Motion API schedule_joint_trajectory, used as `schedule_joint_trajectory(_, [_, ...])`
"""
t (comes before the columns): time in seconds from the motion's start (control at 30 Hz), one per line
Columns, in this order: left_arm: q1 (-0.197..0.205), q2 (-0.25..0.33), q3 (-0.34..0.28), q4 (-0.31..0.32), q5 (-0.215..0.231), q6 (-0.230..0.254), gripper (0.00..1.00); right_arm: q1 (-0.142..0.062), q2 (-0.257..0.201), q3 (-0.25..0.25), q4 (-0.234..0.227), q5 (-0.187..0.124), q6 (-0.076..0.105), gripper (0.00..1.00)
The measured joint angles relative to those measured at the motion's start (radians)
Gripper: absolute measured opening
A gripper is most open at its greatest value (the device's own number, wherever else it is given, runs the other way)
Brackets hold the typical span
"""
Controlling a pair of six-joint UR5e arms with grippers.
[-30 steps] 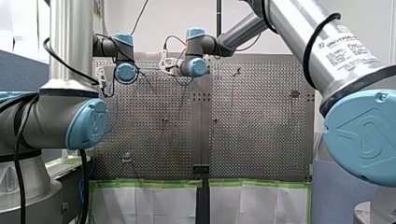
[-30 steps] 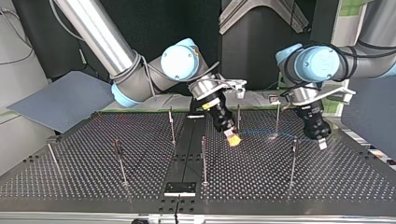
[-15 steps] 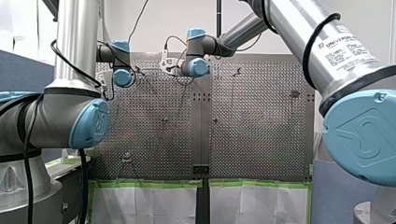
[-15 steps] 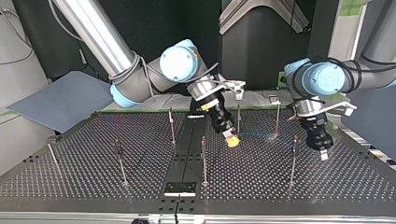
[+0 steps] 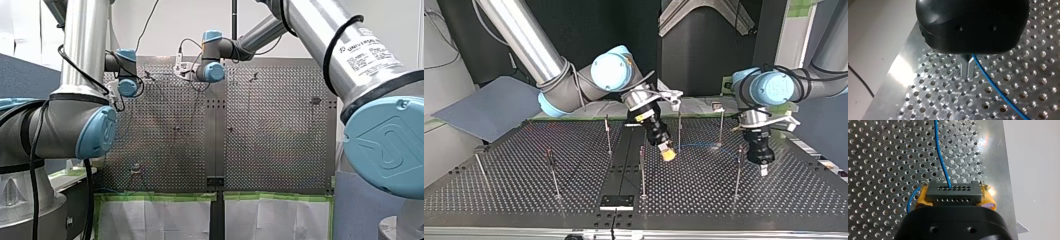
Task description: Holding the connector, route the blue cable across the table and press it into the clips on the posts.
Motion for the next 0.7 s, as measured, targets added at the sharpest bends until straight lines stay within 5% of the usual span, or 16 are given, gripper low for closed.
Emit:
schedule_joint_trajectory(0.03, [-0.001,0.000,0.000,-0.005,-0.001,-0.003,0.20,0.000,0.000,0.000,0.001,0.000,0.000,0.00])
schedule_joint_trajectory(0.13, [-0.003,0.000,0.000,-0.026,-0.014,-0.014,0.33,0.000,0.000,0.000,0.003,0.000,-0.002,0.00])
schedule_joint_trajectory(0.17, [-0.004,0.001,0.000,-0.032,-0.020,-0.017,0.54,0.000,0.000,0.000,0.004,0.000,-0.003,0.00])
schedule_joint_trajectory(0.2, [-0.005,0.001,0.000,-0.039,-0.027,-0.018,0.54,0.000,0.000,0.000,0.006,0.001,-0.004,0.00])
schedule_joint_trajectory(0.23, [-0.008,0.001,0.000,-0.045,-0.032,-0.020,0.67,0.000,0.000,0.000,0.008,0.001,-0.005,0.00])
schedule_joint_trajectory(0.3, [-0.013,0.001,0.000,-0.061,-0.047,-0.022,0.75,0.000,0.000,-0.001,0.013,0.002,-0.007,0.00])
schedule_joint_trajectory(0.37, [-0.019,0.001,0.000,-0.075,-0.062,-0.027,0.93,0.000,0.000,-0.001,0.018,0.004,-0.009,0.00])
schedule_joint_trajectory(0.7, [-0.062,0.047,-0.004,-0.164,-0.129,-0.105,1.00,0.002,-0.001,-0.001,0.032,0.023,-0.013,0.00])
